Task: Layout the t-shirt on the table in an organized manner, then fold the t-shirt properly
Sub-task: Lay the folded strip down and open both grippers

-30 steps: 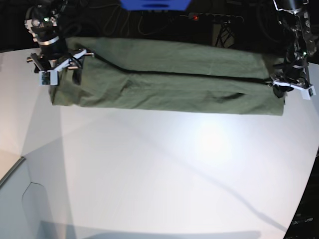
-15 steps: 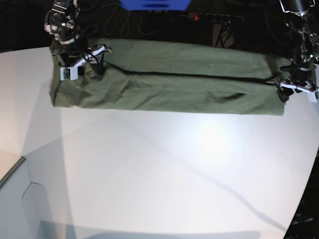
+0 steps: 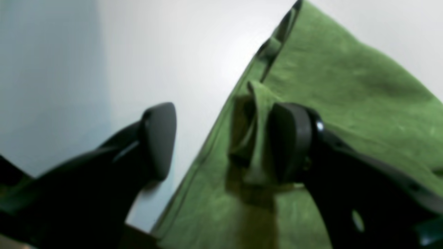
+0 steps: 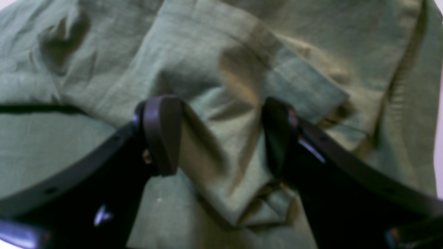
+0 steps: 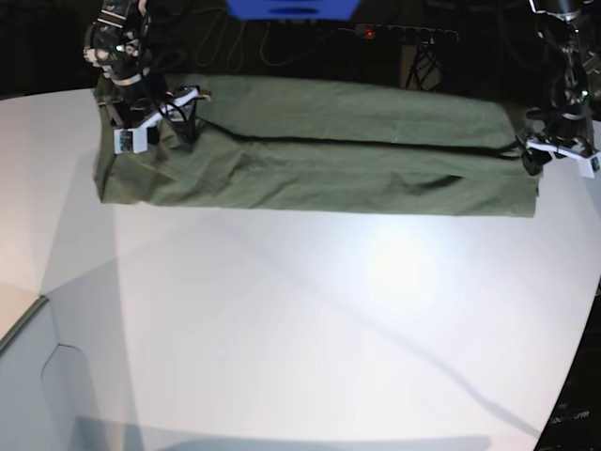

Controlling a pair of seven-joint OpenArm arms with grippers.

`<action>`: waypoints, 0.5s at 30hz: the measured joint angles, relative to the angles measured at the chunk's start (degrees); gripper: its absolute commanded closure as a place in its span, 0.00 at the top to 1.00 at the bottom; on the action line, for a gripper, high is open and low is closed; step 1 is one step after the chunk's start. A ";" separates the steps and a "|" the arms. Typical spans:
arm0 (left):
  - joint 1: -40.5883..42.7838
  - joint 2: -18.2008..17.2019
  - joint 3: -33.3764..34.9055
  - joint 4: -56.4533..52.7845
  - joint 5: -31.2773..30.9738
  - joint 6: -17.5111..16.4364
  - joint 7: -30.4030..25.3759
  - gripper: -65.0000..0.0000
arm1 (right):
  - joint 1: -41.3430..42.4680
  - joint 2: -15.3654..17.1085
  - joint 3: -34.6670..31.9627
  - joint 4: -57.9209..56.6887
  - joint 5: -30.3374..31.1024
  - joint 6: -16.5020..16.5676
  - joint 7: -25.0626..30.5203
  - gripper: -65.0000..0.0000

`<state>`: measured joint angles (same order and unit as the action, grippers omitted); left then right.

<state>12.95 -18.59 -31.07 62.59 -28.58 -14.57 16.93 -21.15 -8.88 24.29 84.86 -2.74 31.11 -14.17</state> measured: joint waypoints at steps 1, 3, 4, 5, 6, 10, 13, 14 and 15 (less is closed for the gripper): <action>-0.31 0.00 0.00 -0.72 0.00 -0.13 -0.26 0.63 | 0.00 -0.02 0.00 0.00 0.02 -0.02 0.00 0.58; -0.81 -0.15 0.00 -2.51 -0.20 -0.28 -1.90 0.63 | 0.02 -0.02 0.00 -0.02 0.02 -0.02 0.04 0.58; -1.14 -0.28 0.00 -3.21 -0.28 -0.70 -2.10 0.63 | 0.00 0.00 0.00 -0.02 0.02 0.00 0.02 0.58; -1.44 -0.31 0.00 -3.58 -0.46 -0.66 -2.23 0.63 | 0.00 -0.02 0.00 -0.02 0.02 0.00 0.02 0.58; -1.92 -0.31 0.17 -4.00 -0.44 -0.63 -2.49 0.61 | 0.00 -0.02 0.00 -0.02 0.04 -0.02 0.04 0.58; -2.23 -1.11 3.96 -4.35 -0.20 0.26 -3.50 0.47 | 0.02 0.00 -0.04 -0.02 0.02 -0.02 0.04 0.58; -2.34 -0.96 4.72 -4.35 -0.26 0.26 -4.00 0.42 | 0.02 -0.02 -0.04 -0.02 0.02 -0.02 0.04 0.58; -2.36 -0.87 4.72 -4.35 -0.26 0.26 -4.04 0.42 | 0.00 0.00 -0.04 0.00 0.02 0.00 0.02 0.58; -2.34 -0.81 5.11 -4.35 -0.33 0.26 -4.26 0.42 | 0.00 -0.02 -0.04 0.00 0.02 0.00 0.02 0.58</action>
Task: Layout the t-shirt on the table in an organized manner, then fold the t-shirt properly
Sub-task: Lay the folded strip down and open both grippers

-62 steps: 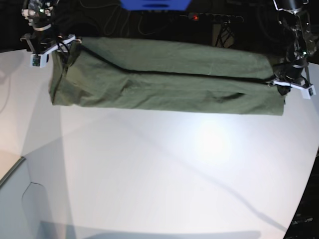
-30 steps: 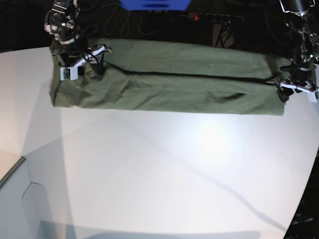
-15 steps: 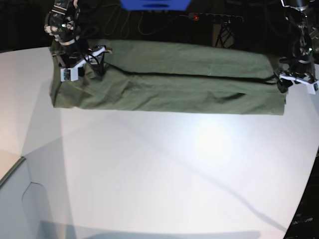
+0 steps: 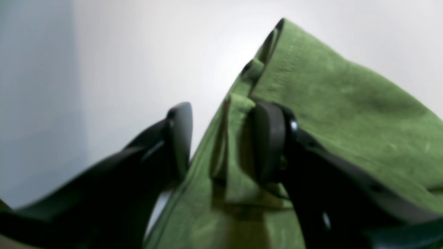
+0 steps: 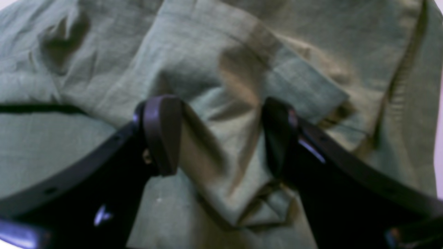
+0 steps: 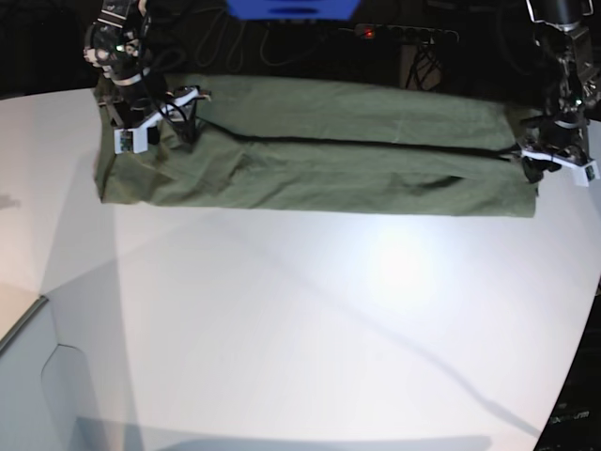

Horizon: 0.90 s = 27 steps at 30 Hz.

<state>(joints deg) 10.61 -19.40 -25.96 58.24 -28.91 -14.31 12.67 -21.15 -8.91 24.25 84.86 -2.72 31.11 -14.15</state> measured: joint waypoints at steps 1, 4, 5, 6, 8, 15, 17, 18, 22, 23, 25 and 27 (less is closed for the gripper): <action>0.00 0.00 0.44 0.00 -0.11 0.00 -0.35 0.42 | 0.02 0.00 0.00 -0.02 0.00 0.00 0.00 0.58; -0.02 -0.28 2.64 0.15 -0.11 0.07 -1.18 0.42 | 0.02 0.02 0.00 0.00 -0.02 0.00 0.00 0.58; -0.09 -0.31 3.37 0.22 -0.13 0.07 -1.25 0.42 | 0.02 0.02 0.00 0.00 -0.02 0.00 0.00 0.58; -0.15 -0.31 3.82 0.22 -0.15 0.15 -1.29 0.42 | 0.02 0.00 0.00 0.00 -0.02 -0.02 0.00 0.58; -0.17 -0.31 4.46 0.26 -0.15 0.15 -1.64 0.42 | 0.02 0.00 0.00 0.00 0.00 0.00 0.00 0.58; -0.17 -0.55 4.76 0.26 -1.03 -0.48 -0.87 0.02 | 0.66 0.00 0.00 -0.02 -0.04 0.00 -0.55 0.58; -0.17 -0.46 4.76 0.26 -1.20 -0.66 -0.79 0.00 | 0.68 0.00 0.00 -0.02 -0.02 0.00 -0.70 0.58; -0.15 -0.46 4.74 0.46 -1.18 -0.66 -0.63 0.02 | 0.68 0.00 0.00 -0.02 -0.02 0.00 -0.68 0.58; -0.07 -0.42 4.68 2.34 -1.16 -0.20 1.42 0.00 | 1.14 0.00 -0.04 -0.04 -0.07 0.02 -0.87 0.58; 0.07 -0.26 4.70 3.76 -0.76 0.31 2.62 0.00 | 1.29 0.00 -0.04 -0.17 -0.39 0.02 -0.87 0.58; 0.55 0.72 3.23 6.88 -0.02 0.07 5.66 0.00 | 1.46 0.00 -0.07 -0.17 -0.44 0.00 -0.90 0.58; 1.07 1.53 2.01 10.38 0.44 0.07 6.21 0.00 | 1.46 -0.02 -0.07 -0.17 -0.42 0.02 -0.87 0.58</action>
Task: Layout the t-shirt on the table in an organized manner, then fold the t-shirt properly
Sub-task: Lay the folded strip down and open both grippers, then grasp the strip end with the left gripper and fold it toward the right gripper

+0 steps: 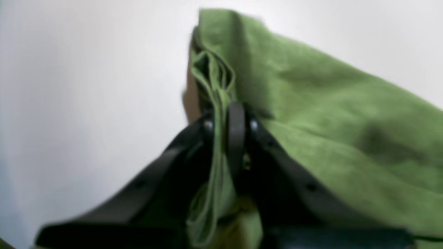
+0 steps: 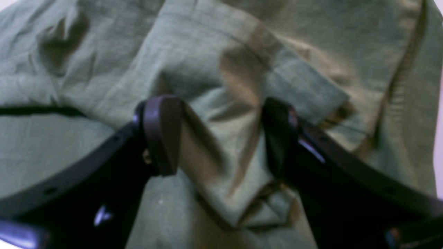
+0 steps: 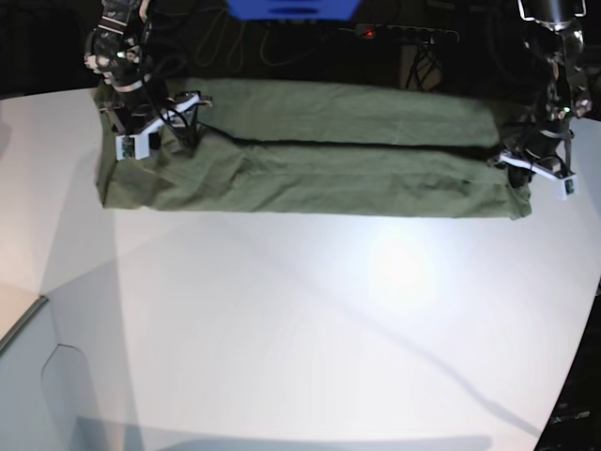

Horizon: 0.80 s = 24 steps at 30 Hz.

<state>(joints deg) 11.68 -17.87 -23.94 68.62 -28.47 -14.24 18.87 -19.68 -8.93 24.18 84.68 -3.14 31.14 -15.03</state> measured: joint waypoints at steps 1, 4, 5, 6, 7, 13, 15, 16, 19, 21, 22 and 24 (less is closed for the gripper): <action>0.11 -0.07 -0.20 1.86 -0.22 -0.20 0.26 0.00 | 0.00 0.02 0.00 0.00 0.00 0.00 0.00 0.58; -0.31 -0.57 -0.83 6.84 -0.02 0.37 1.33 0.00 | 0.00 0.02 -0.04 0.00 0.00 0.00 0.00 0.58; -0.59 -0.61 -0.94 8.24 -0.28 0.37 2.49 0.00 | 0.02 0.02 -0.04 0.00 0.00 0.00 0.00 0.58; -0.63 -0.52 -0.92 9.70 -0.50 0.42 3.76 0.00 | 0.09 0.02 -0.04 0.00 0.00 0.00 0.00 0.58; -0.55 -0.31 -0.92 11.67 -0.24 0.46 5.25 0.00 | 0.11 0.00 -0.04 0.00 -0.02 0.00 -0.07 0.58; 0.55 6.36 -0.63 18.51 3.04 0.52 6.75 0.00 | 0.11 0.00 -0.11 -0.07 0.00 0.00 -0.11 0.58; 1.05 10.36 1.22 20.00 7.54 0.70 6.58 0.00 | 0.11 -0.04 -0.09 -0.07 0.00 0.00 -0.11 0.58; 1.31 12.04 2.23 20.59 10.71 0.63 6.64 0.00 | 0.13 -0.02 -0.11 -0.07 0.00 0.00 -0.15 0.58; 2.05 17.84 6.01 21.29 18.82 0.44 6.38 0.00 | 0.09 -0.02 -0.15 -0.09 0.02 0.00 -0.02 0.58; 2.54 21.14 9.31 21.29 23.58 0.17 6.56 0.00 | 0.09 0.00 -0.15 -0.09 0.00 0.00 0.00 0.58; 2.69 22.34 10.73 21.27 25.05 -0.09 6.56 0.00 | 0.09 -0.02 -0.15 -0.09 0.00 0.00 0.00 0.58; 2.71 24.48 13.27 21.05 27.21 -0.11 6.62 0.00 | 0.07 0.00 -0.15 -0.09 0.02 0.00 0.02 0.58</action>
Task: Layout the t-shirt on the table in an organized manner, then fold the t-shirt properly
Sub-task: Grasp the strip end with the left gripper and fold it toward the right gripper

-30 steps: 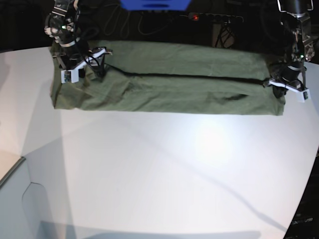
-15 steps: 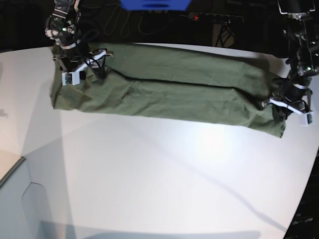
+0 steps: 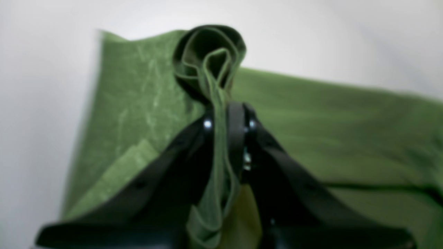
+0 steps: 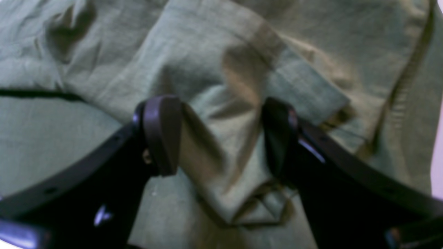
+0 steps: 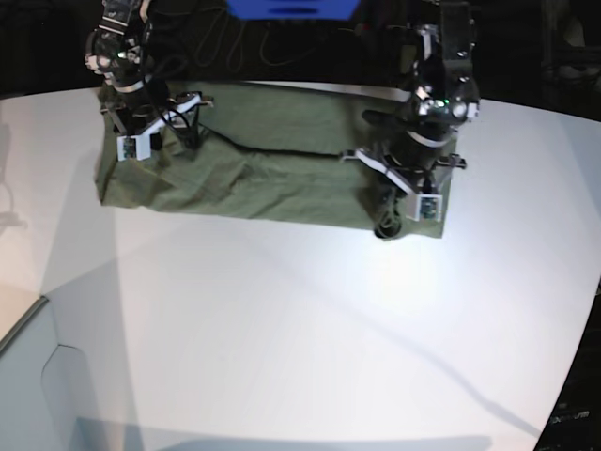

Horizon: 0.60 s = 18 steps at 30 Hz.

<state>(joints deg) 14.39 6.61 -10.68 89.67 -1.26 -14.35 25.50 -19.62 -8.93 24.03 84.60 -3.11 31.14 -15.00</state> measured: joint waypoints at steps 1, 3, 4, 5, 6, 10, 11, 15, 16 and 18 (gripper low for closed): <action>0.00 0.83 1.51 -0.02 1.29 0.11 0.00 0.00 | -0.02 0.00 0.00 0.00 0.02 0.00 0.00 0.58; 0.17 1.51 4.59 -0.02 2.62 0.63 -0.42 0.00 | 0.00 0.00 0.00 0.04 0.00 0.02 -0.02 0.58; 0.37 1.86 5.97 -0.02 2.78 0.61 -0.42 0.00 | 0.02 0.00 0.00 0.04 0.00 0.00 0.00 0.58; 0.63 2.01 7.45 -0.17 2.82 0.63 -0.42 0.00 | 0.00 -0.02 0.00 0.04 0.00 0.00 0.00 0.58; 0.68 1.99 8.83 -0.90 3.17 0.59 -0.61 0.00 | 0.02 0.00 0.00 0.04 0.00 0.00 -0.02 0.58; 0.66 1.86 12.52 -3.37 3.32 0.72 -0.35 0.00 | 0.04 0.00 0.00 0.04 0.00 0.00 -0.02 0.58; 0.63 1.81 13.51 -3.50 3.37 0.76 -0.39 0.00 | 0.04 0.02 0.00 0.04 0.00 0.02 -0.02 0.58; 0.63 1.86 15.85 -3.78 3.17 0.79 -0.39 0.00 | 0.04 0.00 0.00 0.04 0.00 0.00 0.00 0.58; 0.63 1.84 15.98 -3.82 3.17 0.76 -0.39 0.00 | 0.04 0.02 0.00 0.04 0.00 0.02 -0.02 0.58; 0.48 1.81 16.57 -3.82 3.41 0.81 -0.39 0.00 | 0.04 0.00 0.00 0.04 0.00 0.02 -0.02 0.58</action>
<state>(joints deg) 14.87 8.43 5.89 85.84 2.15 -13.54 25.10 -19.57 -8.93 24.03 84.64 -3.11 31.16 -15.03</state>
